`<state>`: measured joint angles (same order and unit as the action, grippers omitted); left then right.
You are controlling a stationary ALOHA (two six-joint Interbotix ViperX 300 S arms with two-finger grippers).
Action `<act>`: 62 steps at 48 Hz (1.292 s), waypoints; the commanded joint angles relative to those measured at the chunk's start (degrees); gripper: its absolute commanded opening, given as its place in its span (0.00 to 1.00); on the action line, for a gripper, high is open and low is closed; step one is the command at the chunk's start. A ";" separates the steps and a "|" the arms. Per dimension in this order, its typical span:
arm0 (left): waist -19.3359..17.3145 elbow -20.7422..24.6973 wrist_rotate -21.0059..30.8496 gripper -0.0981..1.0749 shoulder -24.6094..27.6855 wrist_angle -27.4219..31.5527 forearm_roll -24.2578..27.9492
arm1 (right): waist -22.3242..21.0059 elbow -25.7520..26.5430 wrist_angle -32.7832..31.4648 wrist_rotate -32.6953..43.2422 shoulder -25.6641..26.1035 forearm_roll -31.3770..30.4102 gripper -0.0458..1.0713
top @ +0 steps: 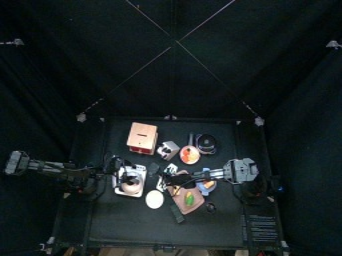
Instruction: Place egg on small plate
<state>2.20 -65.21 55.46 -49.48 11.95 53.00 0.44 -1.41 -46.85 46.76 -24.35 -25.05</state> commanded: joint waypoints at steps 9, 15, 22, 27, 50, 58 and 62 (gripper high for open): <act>-0.09 0.79 -0.09 0.87 0.00 -0.18 0.09 | 1.05 0.44 0.53 0.44 2.90 2.37 0.61; -0.18 0.79 -0.18 0.87 0.00 -0.18 0.18 | 2.11 0.44 0.26 0.62 3.52 3.69 0.61; -0.18 1.05 -0.18 0.87 0.09 -0.18 0.18 | 2.64 -0.62 -1.14 7.29 5.27 1.76 0.61; -0.09 1.14 -0.18 0.87 0.00 -0.26 0.44 | 3.78 -2.99 -2.02 13.97 7.38 -3.16 0.61; -0.18 1.49 -0.09 0.87 0.00 -0.26 1.85 | 9.76 -4.92 6.06 41.40 7.82 -8.96 0.62; 0.00 1.49 0.00 0.88 0.00 -0.35 1.41 | 13.18 -5.10 7.12 59.41 6.15 -18.11 0.62; 0.09 1.41 0.00 0.87 0.09 -0.35 1.14 | 14.85 -5.19 7.12 68.38 5.27 -21.80 0.62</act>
<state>2.20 -65.21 55.37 -49.48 11.87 54.32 13.80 -7.03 -39.90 107.31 -19.78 -42.98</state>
